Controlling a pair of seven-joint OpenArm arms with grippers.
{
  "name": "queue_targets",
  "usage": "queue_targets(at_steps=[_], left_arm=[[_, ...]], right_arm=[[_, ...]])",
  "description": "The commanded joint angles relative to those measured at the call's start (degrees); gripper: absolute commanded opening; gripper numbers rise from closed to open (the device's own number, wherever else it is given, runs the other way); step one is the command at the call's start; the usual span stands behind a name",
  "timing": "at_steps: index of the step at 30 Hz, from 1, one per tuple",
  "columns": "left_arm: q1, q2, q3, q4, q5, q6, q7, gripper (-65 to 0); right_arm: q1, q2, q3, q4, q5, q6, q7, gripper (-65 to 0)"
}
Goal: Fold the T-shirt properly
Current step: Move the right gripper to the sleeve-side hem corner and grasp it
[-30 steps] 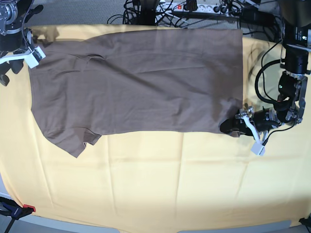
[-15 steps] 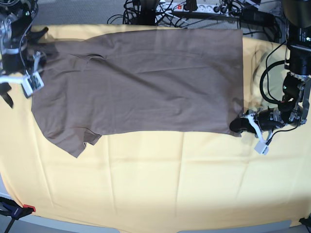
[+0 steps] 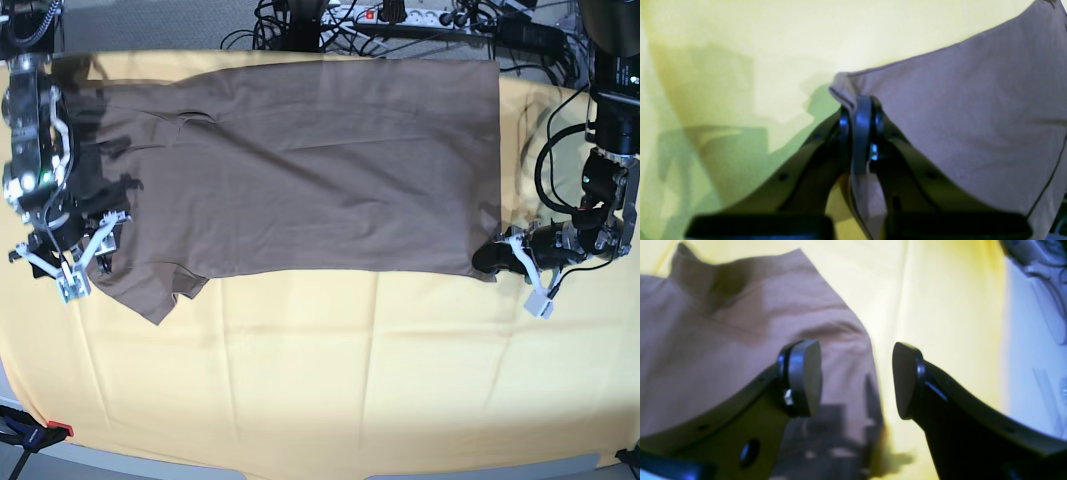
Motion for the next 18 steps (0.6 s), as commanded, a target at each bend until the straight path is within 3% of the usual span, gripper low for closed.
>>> queue_targets(at_steps=[1,6,12,18], left_arm=[[-1.1,-1.2,-0.4,0.6,-0.1,0.2,-0.2,-65.0],[-1.1,-1.2,-0.4,0.6,-0.1,0.2,0.1,-65.0],[-1.1,-1.2,-0.4,0.6,-0.1,0.2,0.2,-65.0],[-1.1,-1.2,-0.4,0.6,-0.3,0.2,0.2,-65.0]], right_arm=[[3.4,1.2,0.6,-2.2,1.5,0.1,1.3,-29.0],[14.6,1.2,0.7,-20.6,10.8,6.2,-0.9,-29.0],[24.0,1.2,0.7,-43.5,22.8,17.4,-4.6,-29.0],[26.5,1.0,0.7,-52.1,30.1,25.5,-5.9,-29.0]])
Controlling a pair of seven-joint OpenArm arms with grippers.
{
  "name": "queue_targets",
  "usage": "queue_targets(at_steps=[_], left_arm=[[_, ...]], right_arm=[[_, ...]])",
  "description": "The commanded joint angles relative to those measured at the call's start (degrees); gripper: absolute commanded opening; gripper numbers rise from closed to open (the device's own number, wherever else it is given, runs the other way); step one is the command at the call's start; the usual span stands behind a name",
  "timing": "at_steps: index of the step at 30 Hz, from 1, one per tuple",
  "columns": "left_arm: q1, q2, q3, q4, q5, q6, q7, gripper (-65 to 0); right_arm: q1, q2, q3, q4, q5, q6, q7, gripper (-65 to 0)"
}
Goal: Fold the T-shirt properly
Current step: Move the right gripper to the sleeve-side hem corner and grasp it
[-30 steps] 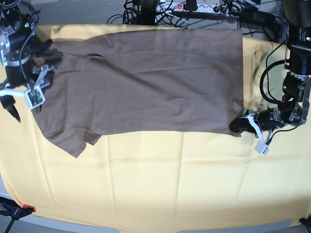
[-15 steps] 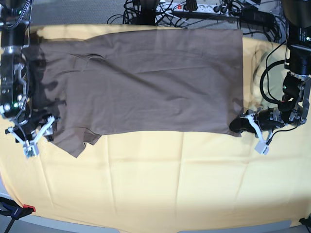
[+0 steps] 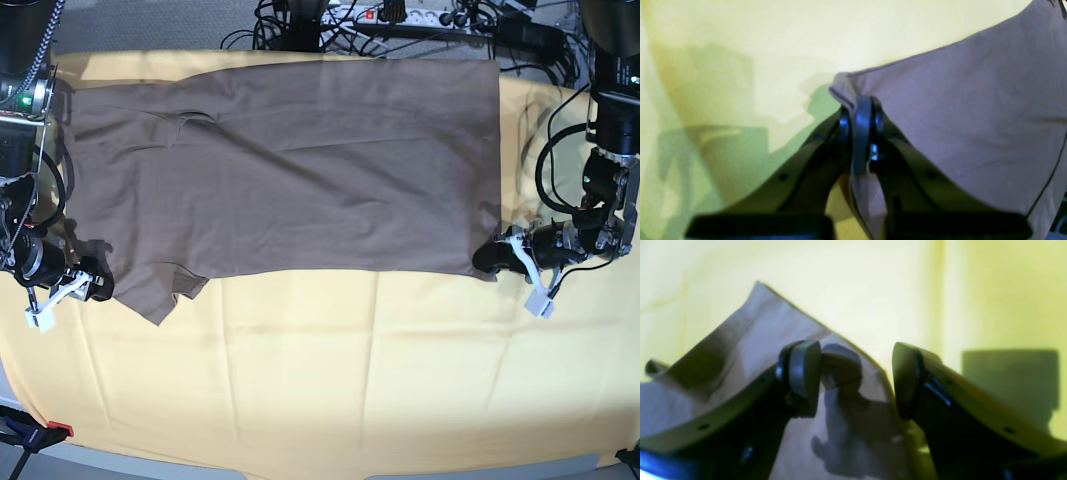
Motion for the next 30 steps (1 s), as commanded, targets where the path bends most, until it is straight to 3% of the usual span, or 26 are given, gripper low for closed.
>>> queue_targets(at_steps=[1,4,6,8,12,17,22,30], left_arm=[[-1.1,-1.0,-0.4,0.6,-0.3,0.2,0.0,-65.0],[-1.1,-0.9,-0.4,0.6,-0.3,0.2,-0.2,-65.0],[-1.2,-0.7,-0.4,0.6,-0.3,0.2,-0.2,-65.0],[-1.2,-0.8,-0.4,0.6,-0.2,0.2,-0.7,-65.0],[-1.2,-0.7,-0.4,0.6,-0.2,0.2,-0.9,-65.0],[-1.5,-0.8,-0.4,0.6,0.7,0.2,-1.7,-65.0],[-2.6,-0.6,-0.4,0.6,4.6,0.2,-5.5,-65.0],[-7.5,1.2,-0.4,0.5,11.3,1.3,-9.2,-65.0]], right_arm=[[1.2,0.8,0.2,0.5,1.5,1.4,-1.5,-29.0],[1.2,0.2,0.2,0.5,3.6,2.9,-4.3,-29.1],[1.2,0.3,0.2,0.5,4.0,2.9,-4.4,-32.5],[1.3,0.3,0.2,0.5,4.0,2.8,-3.3,-40.5],[1.3,0.5,0.2,0.5,-0.2,2.3,4.3,-64.6],[1.4,0.4,0.2,0.5,-11.7,-3.3,13.8,-65.0],[1.4,0.4,0.2,0.5,-17.5,-9.7,16.0,-65.0],[3.3,0.3,0.2,0.5,-19.8,-10.0,16.2,-65.0]])
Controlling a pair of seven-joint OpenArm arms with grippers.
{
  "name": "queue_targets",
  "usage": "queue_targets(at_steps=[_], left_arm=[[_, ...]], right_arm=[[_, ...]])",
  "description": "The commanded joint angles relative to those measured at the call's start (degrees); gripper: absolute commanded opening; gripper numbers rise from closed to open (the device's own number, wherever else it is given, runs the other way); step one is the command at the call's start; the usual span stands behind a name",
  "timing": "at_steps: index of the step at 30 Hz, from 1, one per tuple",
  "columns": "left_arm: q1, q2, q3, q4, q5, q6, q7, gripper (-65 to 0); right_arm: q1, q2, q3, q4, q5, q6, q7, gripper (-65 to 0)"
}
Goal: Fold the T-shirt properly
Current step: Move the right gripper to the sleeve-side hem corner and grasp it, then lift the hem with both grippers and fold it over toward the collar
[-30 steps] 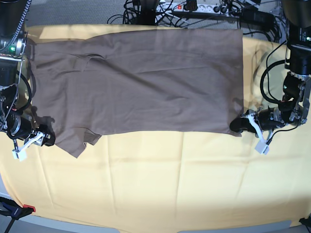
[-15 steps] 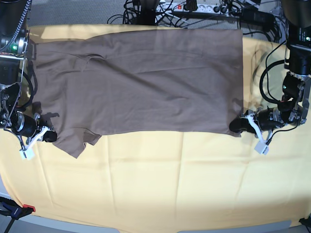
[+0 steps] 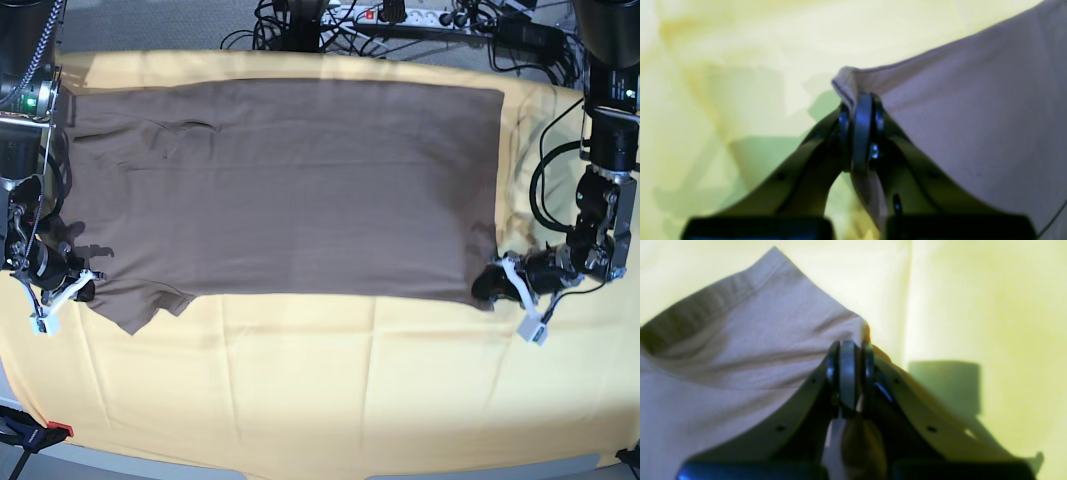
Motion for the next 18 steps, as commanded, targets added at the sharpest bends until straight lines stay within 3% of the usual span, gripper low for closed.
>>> queue_targets(at_steps=[1,8,11,13,14,18], left_arm=[[-2.5,-1.0,-0.5,0.6,0.3,0.2,-1.8,-65.0],[-3.9,-0.2,-0.5,0.6,3.2,-0.2,-3.6,-65.0],[-3.2,-0.2,-0.5,0.6,3.5,-1.4,-3.6,-65.0],[-2.7,-0.2,-0.5,0.6,3.0,-4.8,-2.9,-65.0],[-2.6,-0.2,-0.5,0.6,1.9,-6.6,-1.9,-65.0],[-2.0,-0.3,-0.5,0.7,-3.5,-6.6,1.7,-65.0]], right_arm=[[2.7,1.5,0.3,0.6,-0.4,-0.6,1.4,-65.0],[5.0,1.5,0.3,0.6,-0.6,0.3,1.4,-65.0],[4.8,1.5,0.3,0.6,-0.6,7.1,1.4,-65.0],[4.7,1.5,0.3,0.6,-0.2,12.4,1.4,-65.0],[4.6,1.5,0.3,0.6,-0.2,13.5,1.3,-65.0],[4.5,1.7,0.3,0.7,-0.2,13.5,1.3,-65.0]])
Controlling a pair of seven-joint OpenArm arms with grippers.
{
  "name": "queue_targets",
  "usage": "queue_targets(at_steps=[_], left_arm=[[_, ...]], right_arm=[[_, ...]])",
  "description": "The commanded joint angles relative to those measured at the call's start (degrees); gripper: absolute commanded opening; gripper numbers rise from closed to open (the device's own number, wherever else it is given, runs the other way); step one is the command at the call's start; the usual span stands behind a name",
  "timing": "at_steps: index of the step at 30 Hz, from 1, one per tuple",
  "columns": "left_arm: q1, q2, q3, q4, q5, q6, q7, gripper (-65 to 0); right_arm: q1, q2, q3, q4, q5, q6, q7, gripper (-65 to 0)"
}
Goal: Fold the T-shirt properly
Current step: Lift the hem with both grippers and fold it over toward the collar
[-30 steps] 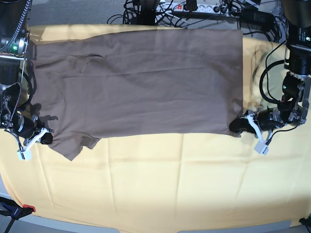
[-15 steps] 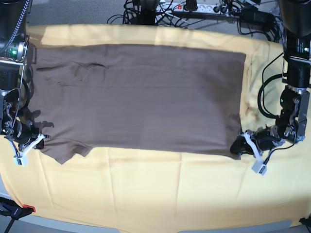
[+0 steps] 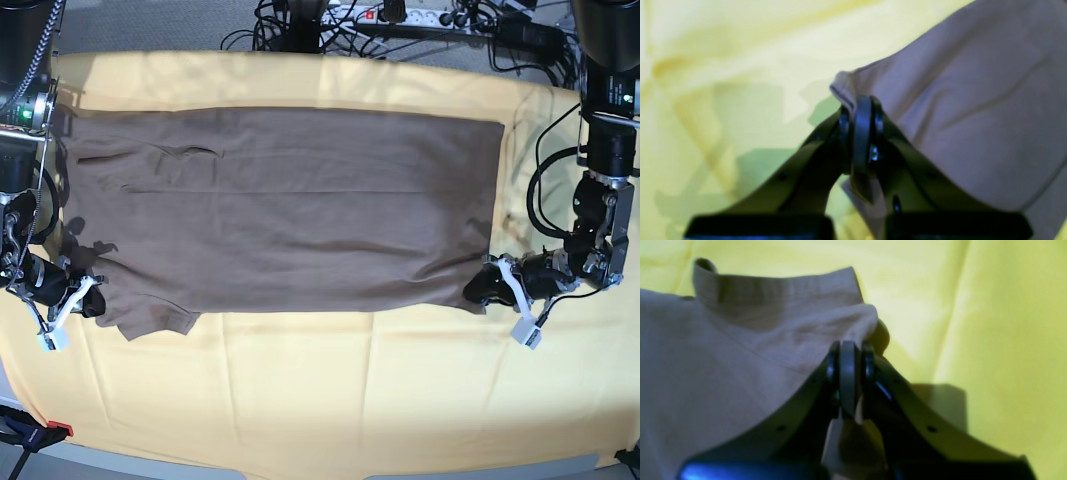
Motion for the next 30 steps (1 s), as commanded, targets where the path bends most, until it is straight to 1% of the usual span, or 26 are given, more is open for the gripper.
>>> queue_targets(at_steps=[1,4,6,8,11,15,18,24,27,30], left_arm=[[-1.9,-1.1,-0.5,0.7,-2.4,-0.4,-0.3,-65.0],[-1.9,-1.6,-0.5,0.7,-6.6,-0.4,1.6,-65.0],[-1.9,-1.5,-0.5,0.8,-9.2,-0.4,3.9,-65.0],[-1.9,-1.6,-0.5,1.2,-10.8,-0.4,5.8,-65.0],[-1.7,-1.8,-0.5,2.9,-11.5,-0.4,7.6,-65.0],[0.9,-3.3,-0.5,6.3,-16.0,-0.4,11.1,-65.0],[4.3,-5.2,-0.5,10.2,-16.5,-0.4,11.8,-65.0],[8.7,-9.1,-0.5,18.8,-16.5,-0.4,11.6,-65.0],[9.9,-10.7,-0.5,21.7,-16.5,-0.4,11.9,-65.0],[10.2,-12.2,-0.5,22.3,-17.7,-0.4,14.4,-65.0]], right_arm=[[1.7,1.4,0.3,0.8,1.1,0.0,1.1,-65.0],[1.0,2.0,0.3,1.3,6.5,0.0,-2.6,-65.0],[-0.2,2.2,0.3,3.0,8.2,0.0,-4.9,-65.0],[-2.3,2.6,0.3,6.2,8.0,0.0,-5.0,-65.0],[-6.2,3.9,0.3,13.0,7.9,0.0,-5.0,-65.0],[-12.2,6.0,0.3,21.9,7.9,0.0,-5.0,-65.0],[-15.0,7.3,0.3,24.4,7.9,0.0,-5.0,-65.0],[-16.0,8.9,0.3,24.5,8.2,0.0,-5.7,-65.0],[-16.0,9.5,0.3,24.5,10.4,0.0,-8.9,-65.0],[-16.1,10.1,0.3,24.5,13.3,0.0,-12.7,-65.0]])
